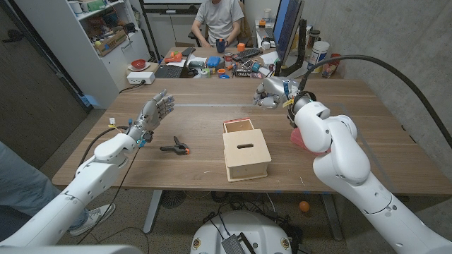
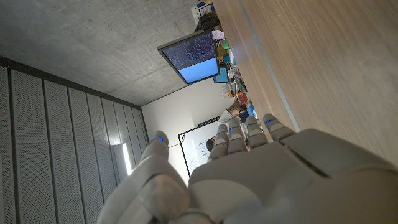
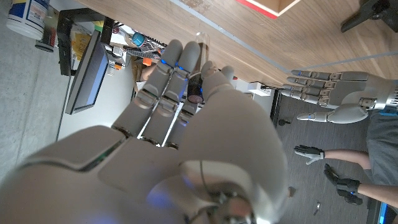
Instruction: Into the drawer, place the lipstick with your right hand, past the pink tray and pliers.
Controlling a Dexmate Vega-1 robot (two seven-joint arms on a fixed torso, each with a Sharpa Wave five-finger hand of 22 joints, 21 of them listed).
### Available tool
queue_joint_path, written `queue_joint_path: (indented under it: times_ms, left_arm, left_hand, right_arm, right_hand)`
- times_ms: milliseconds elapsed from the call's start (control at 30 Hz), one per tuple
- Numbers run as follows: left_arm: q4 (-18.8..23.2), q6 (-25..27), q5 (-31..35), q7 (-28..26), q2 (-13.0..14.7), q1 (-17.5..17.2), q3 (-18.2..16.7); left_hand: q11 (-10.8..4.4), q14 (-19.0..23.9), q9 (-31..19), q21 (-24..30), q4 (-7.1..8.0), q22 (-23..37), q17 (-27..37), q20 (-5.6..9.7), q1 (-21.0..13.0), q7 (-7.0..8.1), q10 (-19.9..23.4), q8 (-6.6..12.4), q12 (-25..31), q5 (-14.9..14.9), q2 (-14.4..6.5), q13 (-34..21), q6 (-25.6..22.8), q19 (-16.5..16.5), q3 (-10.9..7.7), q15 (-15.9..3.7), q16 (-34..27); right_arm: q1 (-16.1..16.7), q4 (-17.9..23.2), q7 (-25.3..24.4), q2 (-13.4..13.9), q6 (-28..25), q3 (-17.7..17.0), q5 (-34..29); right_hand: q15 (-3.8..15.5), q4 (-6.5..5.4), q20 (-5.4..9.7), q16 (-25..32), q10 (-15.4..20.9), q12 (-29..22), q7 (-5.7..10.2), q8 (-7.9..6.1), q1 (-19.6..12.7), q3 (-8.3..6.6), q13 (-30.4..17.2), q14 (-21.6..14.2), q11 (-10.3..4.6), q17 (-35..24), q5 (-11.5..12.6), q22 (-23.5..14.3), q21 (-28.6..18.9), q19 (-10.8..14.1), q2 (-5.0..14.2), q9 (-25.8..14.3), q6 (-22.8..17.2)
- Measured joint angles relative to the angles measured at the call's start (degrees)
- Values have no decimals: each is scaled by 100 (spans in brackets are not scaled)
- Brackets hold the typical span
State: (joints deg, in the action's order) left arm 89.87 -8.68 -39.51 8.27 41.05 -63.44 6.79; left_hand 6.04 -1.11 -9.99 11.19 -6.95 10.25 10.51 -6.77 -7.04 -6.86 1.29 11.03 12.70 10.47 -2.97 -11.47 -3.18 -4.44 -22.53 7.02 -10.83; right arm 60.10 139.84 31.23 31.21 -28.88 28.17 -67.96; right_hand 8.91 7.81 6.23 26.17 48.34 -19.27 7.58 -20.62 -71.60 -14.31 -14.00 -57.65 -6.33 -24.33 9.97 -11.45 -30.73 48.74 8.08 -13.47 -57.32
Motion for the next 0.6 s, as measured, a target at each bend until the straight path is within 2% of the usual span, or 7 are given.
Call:
queue_joint_path:
  times_ms: [600]
  left_arm:
    - [111, 22, 17, -80, 62, -49, -24]
  left_hand:
    - [0, 0, 0, 0, 0, 0, 0, 31, 0, 0, 0, 0, -2, 0, 0, 0, 0, -31, 0, 0, 0]
  right_arm:
    - [-63, -235, 342, -379, 518, 38, -49]
  right_hand:
    - [41, 24, -20, 0, 53, 17, -52, 0, -10, 24, -58, -83, 10, -80, -4, -1, -66, -19, 7, 1, -52]
